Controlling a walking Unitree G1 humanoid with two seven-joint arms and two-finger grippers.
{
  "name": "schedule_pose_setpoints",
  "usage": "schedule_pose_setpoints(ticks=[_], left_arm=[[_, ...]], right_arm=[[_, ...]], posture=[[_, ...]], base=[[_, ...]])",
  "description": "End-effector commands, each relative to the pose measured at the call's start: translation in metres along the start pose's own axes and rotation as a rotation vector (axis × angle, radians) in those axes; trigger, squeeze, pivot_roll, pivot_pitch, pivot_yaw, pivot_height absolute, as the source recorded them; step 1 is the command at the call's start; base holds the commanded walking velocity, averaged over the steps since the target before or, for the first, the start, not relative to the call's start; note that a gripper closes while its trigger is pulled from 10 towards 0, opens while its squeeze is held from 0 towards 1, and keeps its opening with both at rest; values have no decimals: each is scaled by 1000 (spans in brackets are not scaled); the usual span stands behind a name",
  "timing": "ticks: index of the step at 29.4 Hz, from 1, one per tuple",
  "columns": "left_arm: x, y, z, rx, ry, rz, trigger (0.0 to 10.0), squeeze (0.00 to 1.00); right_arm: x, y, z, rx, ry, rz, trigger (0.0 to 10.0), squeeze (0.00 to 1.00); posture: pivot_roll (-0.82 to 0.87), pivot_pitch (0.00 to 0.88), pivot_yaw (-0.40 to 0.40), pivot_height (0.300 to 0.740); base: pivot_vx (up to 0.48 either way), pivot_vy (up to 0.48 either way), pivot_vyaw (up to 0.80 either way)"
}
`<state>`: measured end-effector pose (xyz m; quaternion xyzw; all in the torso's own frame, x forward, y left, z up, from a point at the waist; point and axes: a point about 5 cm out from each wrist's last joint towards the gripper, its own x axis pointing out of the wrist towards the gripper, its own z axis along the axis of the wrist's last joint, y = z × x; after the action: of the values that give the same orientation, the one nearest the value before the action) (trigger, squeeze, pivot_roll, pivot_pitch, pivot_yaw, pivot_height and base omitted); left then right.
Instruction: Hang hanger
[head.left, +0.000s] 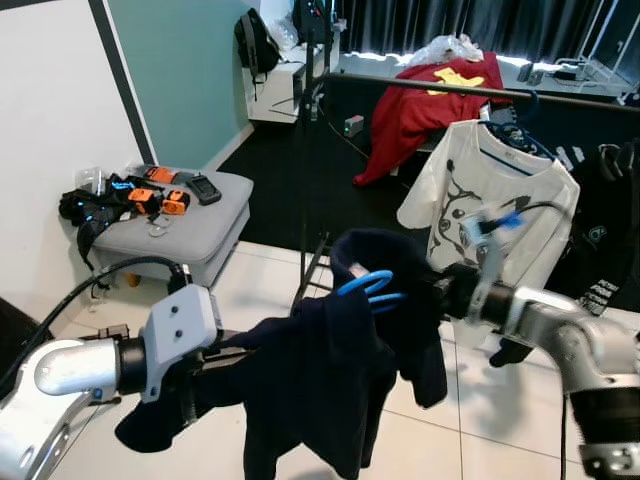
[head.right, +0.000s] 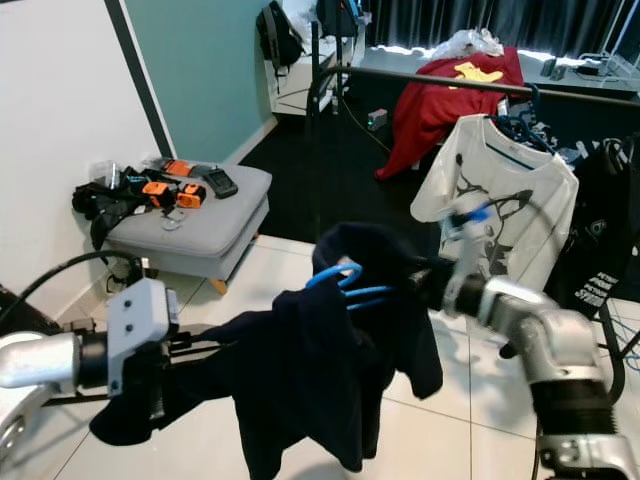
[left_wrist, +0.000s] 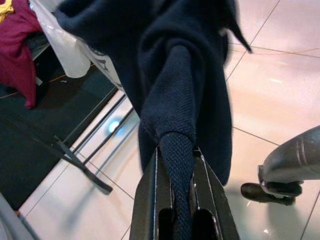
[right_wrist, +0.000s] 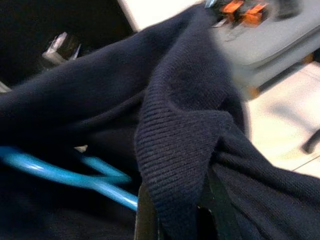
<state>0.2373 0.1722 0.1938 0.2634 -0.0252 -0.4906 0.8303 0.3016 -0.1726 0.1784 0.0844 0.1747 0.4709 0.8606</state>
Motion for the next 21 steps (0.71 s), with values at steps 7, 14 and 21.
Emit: schedule_pose_setpoints(ticks=[7,14,21], left_arm=[[0,-2,9,12,-87,-13,10000,0],[-2,3,6,6,-82,26,10000,0],[-3,21,-4,15,-28,210,10000,0]], right_arm=[[14,30,-3,-75,85,211,10000,0],[7,32,3,-112,107,236,10000,0],[-5,27,15,-153,97,209,10000,0]], posture=[[-86,14,-19,740],[-91,12,-18,740],[-89,13,-15,740]], base=[[0,0,0],[0,0,0],[0,0,0]])
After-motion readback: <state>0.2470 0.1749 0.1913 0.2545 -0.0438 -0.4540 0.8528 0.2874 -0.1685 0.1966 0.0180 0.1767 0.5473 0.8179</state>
